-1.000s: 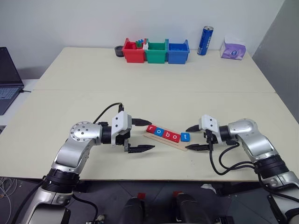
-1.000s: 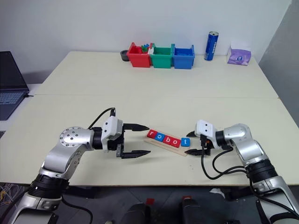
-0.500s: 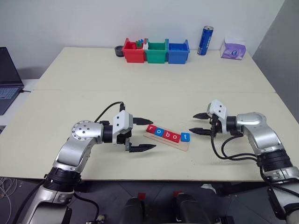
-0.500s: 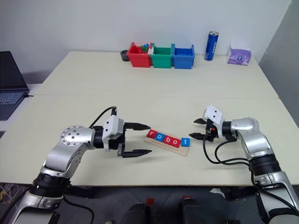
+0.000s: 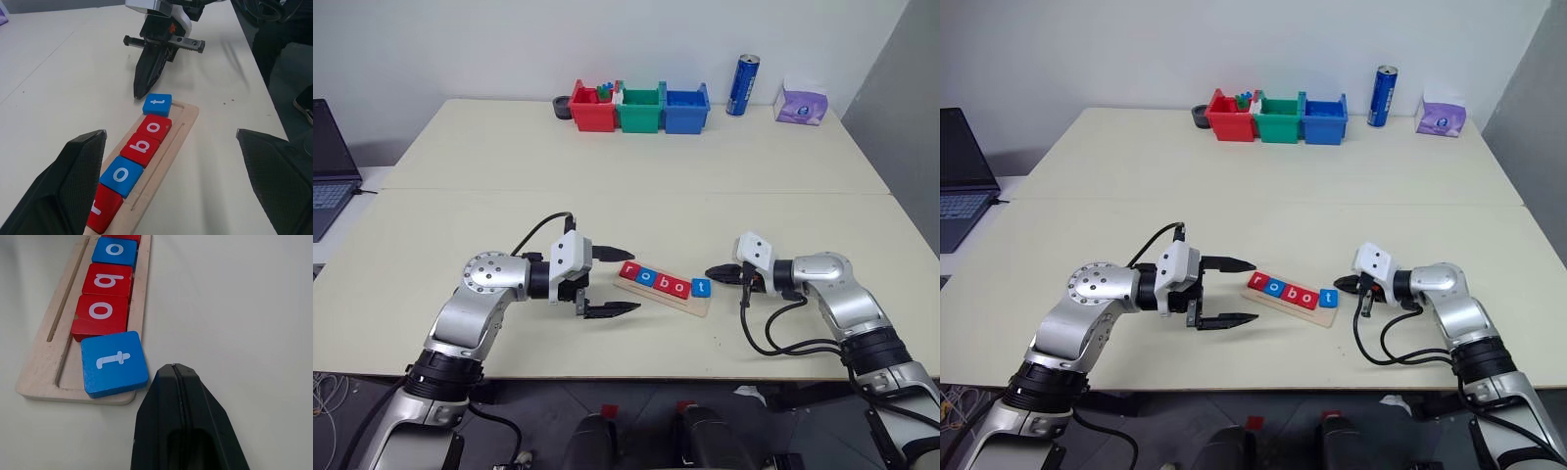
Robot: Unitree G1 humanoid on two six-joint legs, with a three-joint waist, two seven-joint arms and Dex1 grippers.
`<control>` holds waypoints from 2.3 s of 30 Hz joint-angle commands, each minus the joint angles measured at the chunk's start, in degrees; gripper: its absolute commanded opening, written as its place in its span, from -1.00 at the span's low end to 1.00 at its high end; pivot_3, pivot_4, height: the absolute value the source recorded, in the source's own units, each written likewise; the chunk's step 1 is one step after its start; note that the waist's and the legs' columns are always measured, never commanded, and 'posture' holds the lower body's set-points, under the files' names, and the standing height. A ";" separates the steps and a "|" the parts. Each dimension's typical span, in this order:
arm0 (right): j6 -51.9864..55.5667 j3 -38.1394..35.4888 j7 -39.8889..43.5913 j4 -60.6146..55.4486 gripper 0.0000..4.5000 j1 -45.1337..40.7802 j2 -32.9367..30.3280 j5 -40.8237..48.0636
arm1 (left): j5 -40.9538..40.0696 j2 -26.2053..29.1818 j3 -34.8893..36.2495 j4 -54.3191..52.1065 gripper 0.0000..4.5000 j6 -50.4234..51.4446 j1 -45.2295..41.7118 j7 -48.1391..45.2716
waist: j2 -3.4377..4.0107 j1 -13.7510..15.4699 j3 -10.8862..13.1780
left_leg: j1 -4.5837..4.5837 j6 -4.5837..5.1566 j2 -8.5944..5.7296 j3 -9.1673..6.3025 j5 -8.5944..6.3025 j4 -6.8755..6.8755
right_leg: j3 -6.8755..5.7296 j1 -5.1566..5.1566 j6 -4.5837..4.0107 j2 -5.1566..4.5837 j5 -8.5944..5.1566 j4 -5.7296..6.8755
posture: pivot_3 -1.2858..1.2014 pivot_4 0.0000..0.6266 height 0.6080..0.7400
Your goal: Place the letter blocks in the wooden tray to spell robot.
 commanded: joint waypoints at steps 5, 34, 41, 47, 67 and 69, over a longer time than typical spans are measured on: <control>-0.53 -0.02 0.76 -6.48 -0.99 1.94 -1.48 0.18 | 0.16 -0.10 0.36 0.05 1.00 -1.51 -0.84 -0.04 | 0.00 0.02 0.00 | 0.00 0.00 0.00 -0.01 0.00 0.00 | -0.01 0.00 0.02 0.00 -0.01 0.00 | 0.03 -0.52 1.00; 14.44 -2.73 5.70 -21.97 -0.99 10.28 -10.51 8.04 | 0.18 -0.10 0.54 0.91 1.00 -2.90 0.42 -0.03 | -0.01 0.07 0.01 | -0.02 0.00 0.00 -0.01 0.00 0.00 | -0.01 0.00 0.04 -0.01 -0.02 -0.01 | 0.03 -0.52 1.00; 19.95 -1.27 3.83 -29.13 -0.99 13.01 -8.24 10.69 | -0.79 2.11 2.06 -1.31 1.00 -2.13 3.47 -0.23 | -0.01 -0.18 0.00 | 0.02 0.00 0.06 -0.05 0.00 -0.02 | -0.03 0.00 0.04 0.06 -0.03 0.00 | 0.03 -0.52 1.00; 22.62 1.17 0.46 -33.07 -0.99 14.72 -4.78 11.28 | -1.99 3.95 2.79 -4.18 1.00 -0.92 6.10 -0.26 | -0.02 -0.03 0.01 | 0.00 0.00 0.03 -0.04 0.00 0.00 | -0.02 0.00 0.04 0.02 -0.04 -0.01 | 0.03 -0.52 1.00; 13.00 4.53 -8.96 -22.58 -0.99 12.80 -1.17 1.31 | -2.83 4.80 3.63 -7.45 1.00 0.74 8.31 0.97 | -0.03 0.04 0.01 | 0.02 0.00 0.02 -0.02 0.00 0.02 | -0.01 0.02 0.04 0.02 -0.04 0.00 | 0.03 -0.52 1.00; 12.88 4.47 -8.85 -22.73 -0.99 12.93 -1.26 1.40 | -2.84 4.63 3.44 -7.58 1.00 0.81 8.21 1.17 | -0.03 0.04 0.01 | 0.02 0.00 0.01 -0.02 0.00 0.02 | -0.01 0.02 0.04 0.01 -0.04 0.00 | 0.03 -0.52 1.00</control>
